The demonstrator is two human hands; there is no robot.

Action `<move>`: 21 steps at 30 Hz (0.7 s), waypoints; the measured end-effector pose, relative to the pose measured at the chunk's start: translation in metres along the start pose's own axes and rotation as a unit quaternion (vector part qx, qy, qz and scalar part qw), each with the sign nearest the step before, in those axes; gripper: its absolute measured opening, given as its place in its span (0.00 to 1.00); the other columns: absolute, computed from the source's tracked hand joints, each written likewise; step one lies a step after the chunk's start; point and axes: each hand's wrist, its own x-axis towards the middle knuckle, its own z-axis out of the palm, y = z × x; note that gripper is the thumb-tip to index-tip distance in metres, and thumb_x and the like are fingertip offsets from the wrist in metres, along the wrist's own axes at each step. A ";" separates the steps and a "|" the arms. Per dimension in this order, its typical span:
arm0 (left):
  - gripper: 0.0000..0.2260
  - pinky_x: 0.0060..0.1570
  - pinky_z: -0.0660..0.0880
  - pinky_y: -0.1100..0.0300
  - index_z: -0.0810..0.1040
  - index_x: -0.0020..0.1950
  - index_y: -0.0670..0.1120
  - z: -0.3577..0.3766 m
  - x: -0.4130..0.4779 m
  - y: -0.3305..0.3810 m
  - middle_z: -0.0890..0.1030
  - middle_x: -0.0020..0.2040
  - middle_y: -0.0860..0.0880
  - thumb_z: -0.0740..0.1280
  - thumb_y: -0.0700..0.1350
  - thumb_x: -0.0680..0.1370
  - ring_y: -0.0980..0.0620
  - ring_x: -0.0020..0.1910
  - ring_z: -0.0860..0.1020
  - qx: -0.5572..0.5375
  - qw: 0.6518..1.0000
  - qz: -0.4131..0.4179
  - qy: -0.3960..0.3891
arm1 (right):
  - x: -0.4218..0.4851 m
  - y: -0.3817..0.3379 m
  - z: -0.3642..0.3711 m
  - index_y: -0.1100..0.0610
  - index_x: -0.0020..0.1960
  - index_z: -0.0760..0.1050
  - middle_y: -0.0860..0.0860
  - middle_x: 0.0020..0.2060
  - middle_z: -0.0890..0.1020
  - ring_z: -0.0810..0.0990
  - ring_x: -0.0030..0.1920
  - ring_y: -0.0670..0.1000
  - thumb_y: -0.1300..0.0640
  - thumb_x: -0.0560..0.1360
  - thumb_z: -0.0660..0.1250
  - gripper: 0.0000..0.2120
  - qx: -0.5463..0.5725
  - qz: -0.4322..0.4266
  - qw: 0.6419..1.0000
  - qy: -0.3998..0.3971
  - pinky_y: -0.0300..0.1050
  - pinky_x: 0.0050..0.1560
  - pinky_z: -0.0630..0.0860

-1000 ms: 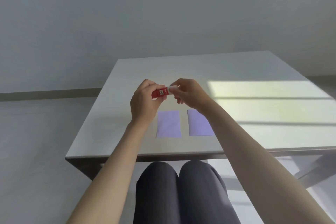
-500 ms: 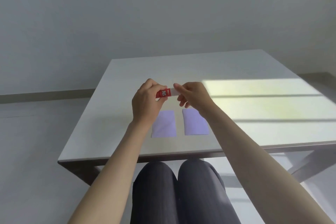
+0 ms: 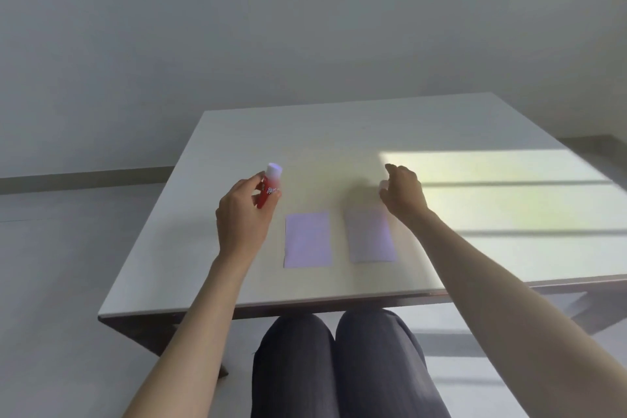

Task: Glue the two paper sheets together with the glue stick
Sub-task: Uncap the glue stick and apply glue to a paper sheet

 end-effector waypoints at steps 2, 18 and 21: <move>0.07 0.39 0.68 0.60 0.80 0.49 0.49 -0.001 -0.001 0.004 0.82 0.36 0.51 0.67 0.49 0.75 0.50 0.38 0.81 -0.029 0.999 -0.031 0.007 | -0.001 0.001 0.000 0.60 0.43 0.64 0.59 0.40 0.69 0.73 0.44 0.62 0.67 0.75 0.56 0.05 0.001 -0.006 1.000 -0.004 0.47 0.39 0.64; 0.09 0.52 0.76 0.58 0.82 0.45 0.42 0.016 -0.001 0.060 0.84 0.41 0.49 0.74 0.46 0.70 0.52 0.45 0.81 -0.441 0.859 -0.258 0.038 | -0.076 -0.087 -0.001 0.64 0.48 0.76 0.56 0.33 0.76 0.76 0.27 0.48 0.62 0.78 0.63 0.05 0.680 -0.004 0.713 -0.168 0.37 0.29 0.74; 0.09 0.46 0.75 0.66 0.81 0.45 0.44 0.016 -0.004 0.062 0.85 0.40 0.52 0.75 0.48 0.70 0.57 0.42 0.82 -0.448 0.866 -0.220 -0.003 | -0.076 -0.092 -0.005 0.60 0.37 0.73 0.51 0.23 0.73 0.70 0.19 0.46 0.53 0.80 0.59 0.16 0.724 0.166 0.622 -0.248 0.35 0.19 0.68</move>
